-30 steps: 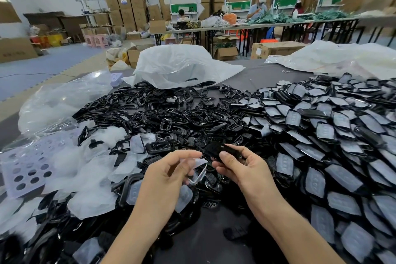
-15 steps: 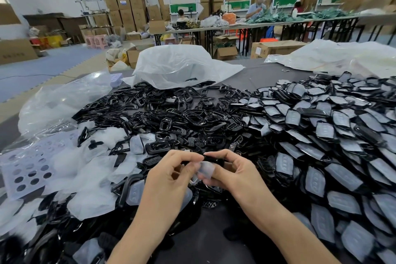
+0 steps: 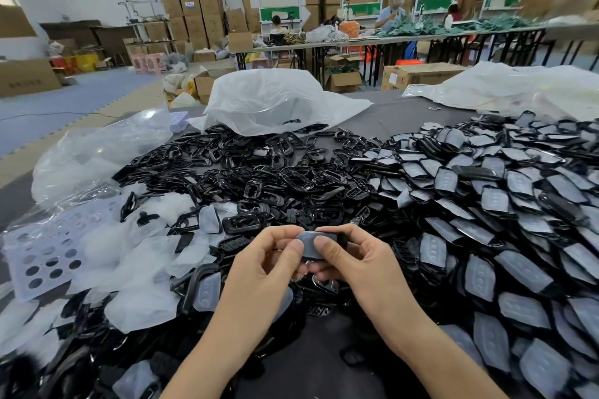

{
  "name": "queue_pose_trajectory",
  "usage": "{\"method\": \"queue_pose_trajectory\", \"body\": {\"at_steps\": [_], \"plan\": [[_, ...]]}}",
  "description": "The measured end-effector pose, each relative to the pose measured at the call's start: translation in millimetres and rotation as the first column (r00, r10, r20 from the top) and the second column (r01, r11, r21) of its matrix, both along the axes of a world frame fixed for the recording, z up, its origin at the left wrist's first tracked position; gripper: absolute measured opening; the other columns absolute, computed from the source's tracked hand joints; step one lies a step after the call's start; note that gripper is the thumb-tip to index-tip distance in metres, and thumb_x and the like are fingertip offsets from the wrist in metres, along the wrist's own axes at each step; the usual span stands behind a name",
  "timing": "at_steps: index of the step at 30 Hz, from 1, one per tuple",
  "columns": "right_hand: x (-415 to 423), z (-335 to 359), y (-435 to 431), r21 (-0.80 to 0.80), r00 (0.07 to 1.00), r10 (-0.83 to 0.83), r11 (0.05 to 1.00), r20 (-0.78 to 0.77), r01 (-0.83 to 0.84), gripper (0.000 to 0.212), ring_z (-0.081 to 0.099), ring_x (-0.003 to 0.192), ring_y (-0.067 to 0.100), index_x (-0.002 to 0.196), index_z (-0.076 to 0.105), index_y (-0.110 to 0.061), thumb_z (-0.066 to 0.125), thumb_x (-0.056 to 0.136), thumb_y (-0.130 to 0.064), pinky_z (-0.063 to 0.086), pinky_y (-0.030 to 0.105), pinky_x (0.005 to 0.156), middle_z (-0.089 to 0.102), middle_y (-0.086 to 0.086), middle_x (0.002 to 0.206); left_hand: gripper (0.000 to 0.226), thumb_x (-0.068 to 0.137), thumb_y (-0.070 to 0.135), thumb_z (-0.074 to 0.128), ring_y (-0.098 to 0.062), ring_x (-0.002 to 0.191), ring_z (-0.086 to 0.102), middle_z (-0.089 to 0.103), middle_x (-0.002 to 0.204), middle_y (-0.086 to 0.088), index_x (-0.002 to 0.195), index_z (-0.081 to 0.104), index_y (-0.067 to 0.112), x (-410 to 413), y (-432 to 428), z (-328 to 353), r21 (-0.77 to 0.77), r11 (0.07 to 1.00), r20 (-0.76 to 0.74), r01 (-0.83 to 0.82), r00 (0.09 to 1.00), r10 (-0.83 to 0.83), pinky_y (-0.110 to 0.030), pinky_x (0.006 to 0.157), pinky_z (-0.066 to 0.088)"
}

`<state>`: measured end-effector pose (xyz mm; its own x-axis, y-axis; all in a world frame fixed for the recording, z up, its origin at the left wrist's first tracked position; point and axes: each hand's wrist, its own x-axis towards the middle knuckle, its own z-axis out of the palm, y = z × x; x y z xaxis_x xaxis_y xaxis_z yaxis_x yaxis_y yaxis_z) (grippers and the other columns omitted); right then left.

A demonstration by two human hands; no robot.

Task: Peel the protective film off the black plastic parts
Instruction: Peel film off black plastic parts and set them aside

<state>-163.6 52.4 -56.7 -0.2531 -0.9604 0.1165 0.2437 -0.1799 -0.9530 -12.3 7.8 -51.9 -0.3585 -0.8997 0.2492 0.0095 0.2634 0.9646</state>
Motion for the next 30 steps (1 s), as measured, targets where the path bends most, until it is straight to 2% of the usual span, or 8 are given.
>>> {"method": "queue_pose_trajectory", "body": {"at_steps": [4, 6, 10, 13, 16, 19, 25, 30], "plan": [[-1, -1, 1, 0.023, 1.0, 0.022, 0.999, 0.004, -0.022, 0.03, 0.073, 0.067, 0.019, 0.102, 0.072, -0.007, 0.073, 0.078, -0.026, 0.057, 0.021, 0.063, 0.076, 0.016, 0.081, 0.015, 0.089, 0.026, 0.068, -0.014, 0.07, 0.06, 0.068, 0.081, -0.005, 0.095, 0.067, 0.04, 0, 0, -2, -0.036, 0.999, 0.119, 0.021, 0.993, -0.017, -0.038, 0.072, 0.054], [-1, -1, 1, 0.046, 0.999, 0.041, 0.998, 0.006, -0.041, 0.029, 0.072, 0.067, 0.018, 0.102, 0.072, -0.007, 0.074, 0.078, -0.024, 0.058, 0.021, 0.064, 0.077, 0.015, 0.082, 0.015, 0.081, 0.035, 0.066, -0.015, 0.069, 0.057, 0.067, 0.082, -0.009, 0.095, 0.066, 0.042, -1, 1, -2, -0.026, 1.0, 0.123, 0.014, 0.992, -0.011, -0.042, 0.071, 0.05], [-3, -2, -1, 0.074, 0.999, 0.043, 0.996, -0.018, -0.042, 0.015, 0.071, 0.064, 0.016, 0.101, 0.073, -0.009, 0.074, 0.086, -0.01, 0.058, 0.02, 0.063, 0.077, 0.012, 0.08, 0.021, 0.08, 0.033, 0.067, -0.013, 0.072, 0.06, 0.069, 0.085, -0.007, 0.099, 0.067, 0.044, 0, 0, -3, -0.01, 0.999, 0.135, 0.052, 0.99, -0.051, -0.036, 0.074, 0.052], [-4, -2, -2, 0.073, 0.999, 0.046, 0.996, -0.007, -0.046, 0.014, 0.073, 0.065, 0.016, 0.101, 0.072, -0.009, 0.071, 0.089, -0.004, 0.057, 0.018, 0.062, 0.077, 0.01, 0.081, 0.019, 0.096, 0.02, 0.063, -0.014, 0.073, 0.065, 0.069, 0.078, 0.002, 0.102, 0.068, 0.038, 1, -1, -3, -0.03, 0.999, 0.139, 0.027, 0.99, -0.023, -0.03, 0.075, 0.055], [-3, -1, -2, 0.053, 0.999, 0.036, 0.998, -0.02, -0.035, 0.019, 0.073, 0.065, 0.015, 0.103, 0.071, -0.009, 0.074, 0.084, -0.013, 0.056, 0.018, 0.062, 0.077, 0.01, 0.079, 0.019, 0.098, 0.017, 0.059, -0.017, 0.076, 0.066, 0.071, 0.083, 0.0, 0.103, 0.066, 0.033, 0, 2, -3, -0.107, 0.994, 0.2, -0.037, 0.978, 0.057, -0.025, 0.073, 0.054], [-2, -2, -3, 0.036, 1.0, 0.017, 0.999, -0.014, -0.017, 0.033, 0.073, 0.065, 0.016, 0.102, 0.07, -0.008, 0.075, 0.076, -0.026, 0.056, 0.019, 0.062, 0.076, 0.013, 0.078, 0.019, 0.099, 0.019, 0.057, -0.009, 0.081, 0.068, 0.072, 0.09, 0.004, 0.11, 0.067, 0.032, 0, 5, -2, -0.167, 0.985, 0.242, -0.047, 0.966, 0.087, -0.019, 0.075, 0.053], [-4, -4, -4, 0.022, 1.0, 0.017, 1.0, -0.022, -0.017, 0.029, 0.069, 0.059, 0.014, 0.097, 0.07, -0.008, 0.076, 0.076, -0.026, 0.055, 0.019, 0.058, 0.074, 0.01, 0.072, 0.03, 0.102, 0.016, 0.051, -0.007, 0.086, 0.068, 0.071, 0.094, 0.006, 0.118, 0.067, 0.035, 0, 9, 2, -0.164, 0.986, 0.235, 0.006, 0.971, 0.033, -0.012, 0.077, 0.049], [-2, -3, -2, 0.005, 0.999, 0.034, 0.999, -0.039, -0.034, 0.025, 0.067, 0.058, 0.011, 0.086, 0.066, -0.006, 0.078, 0.075, -0.025, 0.052, 0.018, 0.053, 0.071, 0.007, 0.066, 0.024, 0.101, 0.016, 0.053, -0.009, 0.084, 0.069, 0.072, 0.092, 0.007, 0.112, 0.068, 0.031, -3, 10, -1, -0.162, 0.987, 0.242, 0.009, 0.97, 0.031, -0.022, 0.077, 0.054]]}}
